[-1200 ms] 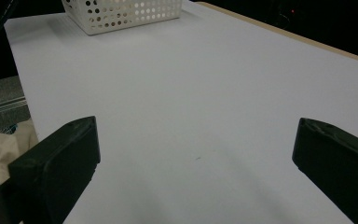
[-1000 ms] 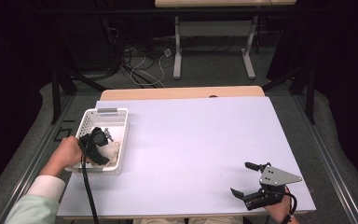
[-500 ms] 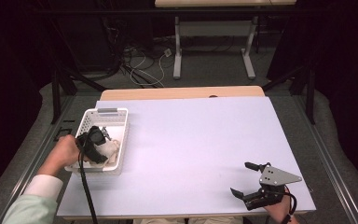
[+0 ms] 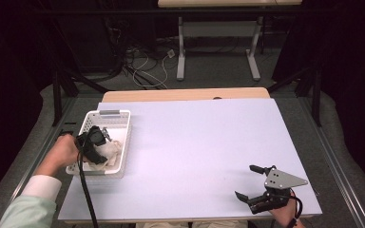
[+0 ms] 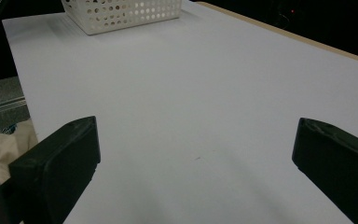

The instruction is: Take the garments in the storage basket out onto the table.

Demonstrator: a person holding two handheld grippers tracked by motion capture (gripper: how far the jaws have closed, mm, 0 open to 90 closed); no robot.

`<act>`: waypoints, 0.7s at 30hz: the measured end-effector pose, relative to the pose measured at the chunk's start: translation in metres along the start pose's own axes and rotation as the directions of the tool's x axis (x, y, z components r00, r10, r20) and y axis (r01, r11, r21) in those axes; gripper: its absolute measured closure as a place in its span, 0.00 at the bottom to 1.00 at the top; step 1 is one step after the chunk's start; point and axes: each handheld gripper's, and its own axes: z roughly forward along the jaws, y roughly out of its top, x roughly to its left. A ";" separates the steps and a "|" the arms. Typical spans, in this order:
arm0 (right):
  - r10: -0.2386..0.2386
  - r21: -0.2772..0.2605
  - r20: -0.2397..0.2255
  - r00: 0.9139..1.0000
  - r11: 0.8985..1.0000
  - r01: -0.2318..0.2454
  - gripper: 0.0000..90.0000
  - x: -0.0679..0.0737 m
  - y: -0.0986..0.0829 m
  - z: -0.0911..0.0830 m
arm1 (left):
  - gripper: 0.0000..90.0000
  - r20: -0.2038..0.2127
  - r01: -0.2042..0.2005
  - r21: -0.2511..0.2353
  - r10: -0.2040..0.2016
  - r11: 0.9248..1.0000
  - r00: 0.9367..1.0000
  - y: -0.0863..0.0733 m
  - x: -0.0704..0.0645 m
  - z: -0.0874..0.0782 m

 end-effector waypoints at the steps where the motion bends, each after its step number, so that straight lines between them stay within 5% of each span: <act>1: 0.000 0.001 -0.001 1.000 1.000 0.000 0.00 0.000 0.000 0.000 | 0.46 0.001 0.001 -0.001 -0.001 1.000 1.000 0.000 0.001 -0.001; 21: 0.000 0.000 -0.003 1.000 1.000 0.000 0.00 0.000 0.000 0.000 | 0.46 -0.019 -0.016 -0.003 0.016 1.000 1.000 0.000 0.008 -0.018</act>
